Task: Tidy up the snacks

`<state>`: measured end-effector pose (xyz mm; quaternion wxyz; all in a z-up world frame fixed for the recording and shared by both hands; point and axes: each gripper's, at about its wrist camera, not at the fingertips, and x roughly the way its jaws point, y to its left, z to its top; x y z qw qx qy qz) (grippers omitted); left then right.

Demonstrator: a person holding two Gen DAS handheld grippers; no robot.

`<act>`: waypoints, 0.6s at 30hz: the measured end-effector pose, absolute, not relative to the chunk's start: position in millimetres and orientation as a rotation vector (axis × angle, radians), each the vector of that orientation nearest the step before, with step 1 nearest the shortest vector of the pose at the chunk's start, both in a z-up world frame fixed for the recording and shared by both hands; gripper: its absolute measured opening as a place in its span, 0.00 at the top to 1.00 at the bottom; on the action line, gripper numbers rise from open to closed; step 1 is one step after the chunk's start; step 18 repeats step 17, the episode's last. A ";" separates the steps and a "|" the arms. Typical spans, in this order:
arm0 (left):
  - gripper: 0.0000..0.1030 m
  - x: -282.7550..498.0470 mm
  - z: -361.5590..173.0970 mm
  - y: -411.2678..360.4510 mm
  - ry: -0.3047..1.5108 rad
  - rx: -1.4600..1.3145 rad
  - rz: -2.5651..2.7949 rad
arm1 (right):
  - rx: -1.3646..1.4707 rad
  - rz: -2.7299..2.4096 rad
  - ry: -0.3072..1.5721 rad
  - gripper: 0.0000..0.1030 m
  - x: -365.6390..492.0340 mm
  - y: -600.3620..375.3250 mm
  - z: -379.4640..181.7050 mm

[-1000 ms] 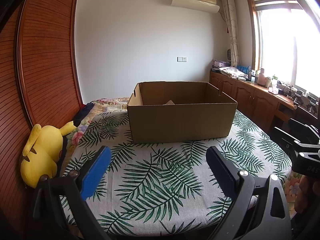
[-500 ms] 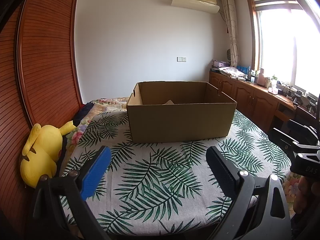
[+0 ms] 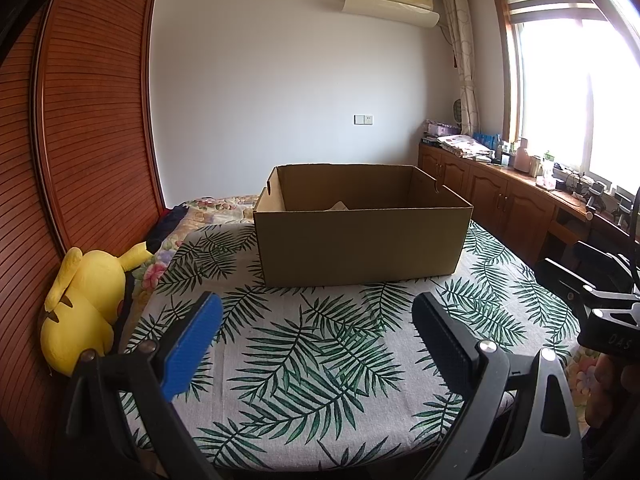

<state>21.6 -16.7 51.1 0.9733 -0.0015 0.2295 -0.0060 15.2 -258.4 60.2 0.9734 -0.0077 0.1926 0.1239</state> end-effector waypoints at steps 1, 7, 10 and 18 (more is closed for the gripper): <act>0.06 21.1 51.3 -16.5 0.462 -0.003 -0.011 | -0.015 0.250 0.389 0.02 15.2 -258.6 59.7; 0.06 20.2 51.5 -16.3 0.463 -0.005 -0.013 | -0.015 0.250 0.390 0.02 15.2 -258.4 59.3; 0.06 20.7 51.9 -16.4 0.463 -0.004 -0.012 | -0.014 0.249 0.391 0.02 15.1 -258.2 58.6; 0.06 20.7 52.4 -16.1 0.459 -0.005 -0.011 | -0.014 0.249 0.395 0.02 14.8 -258.1 57.2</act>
